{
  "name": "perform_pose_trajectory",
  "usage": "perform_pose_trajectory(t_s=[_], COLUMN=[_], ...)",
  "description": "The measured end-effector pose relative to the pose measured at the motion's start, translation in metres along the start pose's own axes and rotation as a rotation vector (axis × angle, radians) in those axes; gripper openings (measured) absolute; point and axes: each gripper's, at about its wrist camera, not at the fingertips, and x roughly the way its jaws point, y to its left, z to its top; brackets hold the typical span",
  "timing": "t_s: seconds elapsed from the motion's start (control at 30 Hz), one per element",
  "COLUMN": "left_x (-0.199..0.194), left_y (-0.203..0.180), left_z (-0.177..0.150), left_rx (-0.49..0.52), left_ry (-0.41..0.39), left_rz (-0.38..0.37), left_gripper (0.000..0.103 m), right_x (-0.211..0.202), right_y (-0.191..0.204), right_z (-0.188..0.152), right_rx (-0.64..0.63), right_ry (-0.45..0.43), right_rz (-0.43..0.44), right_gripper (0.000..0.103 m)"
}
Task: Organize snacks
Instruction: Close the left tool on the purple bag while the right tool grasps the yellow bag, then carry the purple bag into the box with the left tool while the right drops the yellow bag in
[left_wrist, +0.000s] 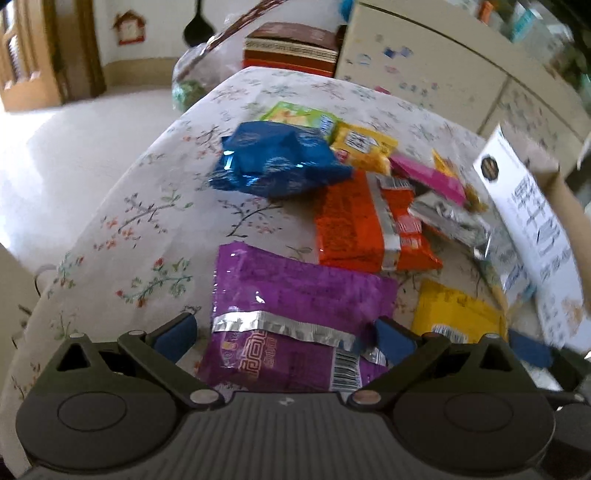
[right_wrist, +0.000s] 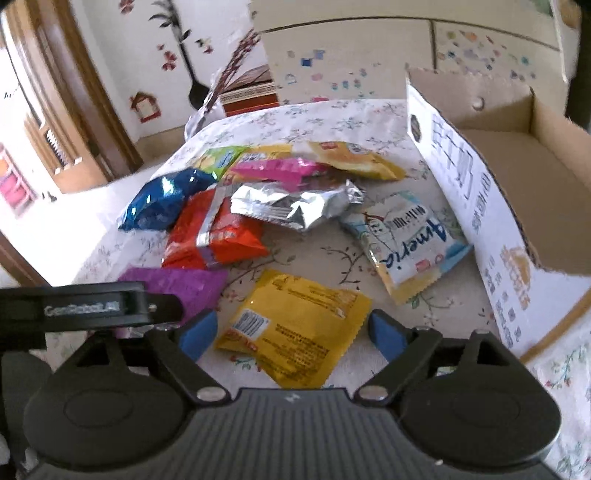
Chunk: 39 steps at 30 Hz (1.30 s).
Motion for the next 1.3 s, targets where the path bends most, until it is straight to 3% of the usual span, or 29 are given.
perform_pose_trajectory(t_s=[0.07,0.13,0.2,0.3,0.63,0.9,1.3], left_x=[0.001,0.001,0.000,-0.004,-0.018,-0.029,-0.069], left_y=[-0.002,-0.001,-0.001,-0.001,0.009,0.017,0.008], left_z=[-0.001,-0.001,-0.001,0.000,0.000,-0.009,0.000], left_rx=[0.012,0.011,0.021,0.030,-0.029,-0.073,-0.065], left_ry=[-0.013,-0.016,-0.021,-0.034,-0.051,-0.054,-0.172], left_rz=[0.003,0.004,0.001,-0.016,-0.032,-0.064,-0.109], left_gripper=[0.103,0.103,0.096,0.085,0.077,0.076,0.076], right_x=[-0.001,-0.002,-0.004,-0.006,-0.018,-0.027,-0.075], right_y=[0.004,0.005,0.003,0.004,-0.002,-0.012,-0.009], right_z=[-0.002,-0.002,-0.002,0.000,0.003,0.001,0.014], right_rx=[-0.040,-0.042,-0.038,-0.037,0.021,0.096,0.072], right_ry=[-0.012,-0.014,-0.019,-0.019,-0.041,-0.035,-0.145], right_rz=[-0.007,-0.008,-0.002,0.008,0.041,0.079,0.115], right_gripper=[0.076,0.073,0.068,0.051,0.039,0.035,0.035])
